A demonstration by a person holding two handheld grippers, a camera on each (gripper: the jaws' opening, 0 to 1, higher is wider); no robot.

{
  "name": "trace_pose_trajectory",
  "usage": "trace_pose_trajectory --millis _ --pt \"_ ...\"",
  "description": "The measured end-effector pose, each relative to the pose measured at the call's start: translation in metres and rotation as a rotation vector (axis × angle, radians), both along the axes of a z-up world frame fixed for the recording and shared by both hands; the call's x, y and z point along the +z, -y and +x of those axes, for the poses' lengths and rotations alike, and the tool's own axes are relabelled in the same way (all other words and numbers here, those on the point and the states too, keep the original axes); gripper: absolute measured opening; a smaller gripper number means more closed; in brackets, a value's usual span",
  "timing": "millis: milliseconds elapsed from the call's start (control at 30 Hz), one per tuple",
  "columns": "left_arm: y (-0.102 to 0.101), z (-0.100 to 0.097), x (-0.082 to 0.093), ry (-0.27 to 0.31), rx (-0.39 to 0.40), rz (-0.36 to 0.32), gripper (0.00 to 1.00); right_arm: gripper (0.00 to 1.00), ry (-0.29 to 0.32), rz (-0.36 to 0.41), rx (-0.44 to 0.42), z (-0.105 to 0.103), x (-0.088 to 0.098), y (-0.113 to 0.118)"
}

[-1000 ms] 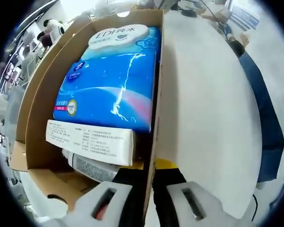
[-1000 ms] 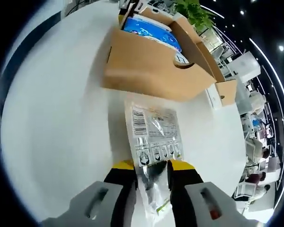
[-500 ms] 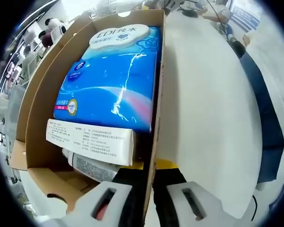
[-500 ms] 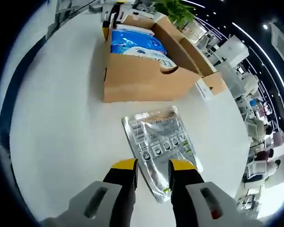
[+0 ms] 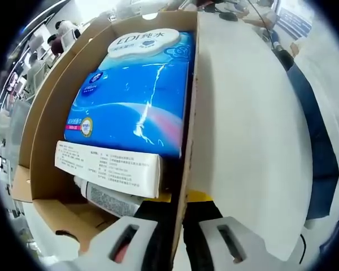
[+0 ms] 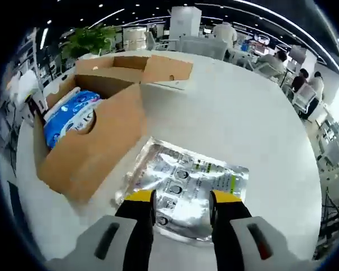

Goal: Operate the shoe box by opening the lid, removing the specified soft item, and placing it in the target area until the item is outside and the box remains undamaged.

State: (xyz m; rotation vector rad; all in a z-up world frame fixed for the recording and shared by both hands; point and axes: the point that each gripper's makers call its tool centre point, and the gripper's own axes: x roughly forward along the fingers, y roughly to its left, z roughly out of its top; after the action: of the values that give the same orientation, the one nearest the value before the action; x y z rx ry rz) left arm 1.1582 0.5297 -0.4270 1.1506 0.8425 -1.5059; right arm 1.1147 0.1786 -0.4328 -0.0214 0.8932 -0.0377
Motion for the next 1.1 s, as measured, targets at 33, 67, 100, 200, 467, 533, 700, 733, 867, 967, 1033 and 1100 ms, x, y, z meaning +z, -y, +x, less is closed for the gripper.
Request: trace_pose_trajectory --millis 33,67,100,200,467,533,700,733,867,967,1033,1100 --pt "0.000 0.000 0.000 -0.001 0.001 0.001 0.03 0.38 0.041 0.026 -0.020 0.007 0.003 0.000" --pt "0.000 0.000 0.000 -0.001 0.002 0.001 0.03 0.38 0.025 0.009 -0.008 0.005 0.003 0.000" --pt "0.000 0.000 0.000 -0.001 0.002 0.001 0.03 0.38 0.030 0.007 -0.008 0.004 0.005 -0.001" --pt "0.000 -0.001 0.001 -0.002 0.002 0.001 0.03 0.37 0.062 0.021 -0.039 0.003 0.005 -0.003" --pt "0.000 0.000 -0.001 -0.003 0.005 0.001 0.03 0.37 0.082 0.029 -0.074 -0.014 0.009 -0.010" --pt "0.000 0.001 -0.001 -0.004 0.005 0.001 0.03 0.36 0.084 0.033 -0.080 -0.021 0.010 -0.012" --pt "-0.002 0.004 -0.005 -0.004 0.007 0.001 0.03 0.35 0.091 0.042 -0.089 -0.027 0.006 -0.005" --pt "-0.001 0.003 -0.003 -0.003 0.007 0.002 0.03 0.35 0.092 0.042 -0.089 -0.029 0.006 -0.006" --pt "-0.001 0.002 -0.002 -0.003 0.007 0.001 0.03 0.35 0.093 0.035 -0.081 -0.028 0.004 -0.006" --pt "-0.002 0.003 -0.003 -0.002 0.010 0.002 0.03 0.35 0.082 0.032 -0.086 -0.029 0.004 -0.007" --pt "-0.002 0.004 -0.004 -0.001 0.010 0.002 0.03 0.35 0.067 0.035 -0.083 -0.027 0.003 -0.007" --pt "-0.003 0.004 -0.004 0.000 0.011 0.002 0.03 0.35 0.065 0.030 -0.074 -0.026 0.000 -0.007"
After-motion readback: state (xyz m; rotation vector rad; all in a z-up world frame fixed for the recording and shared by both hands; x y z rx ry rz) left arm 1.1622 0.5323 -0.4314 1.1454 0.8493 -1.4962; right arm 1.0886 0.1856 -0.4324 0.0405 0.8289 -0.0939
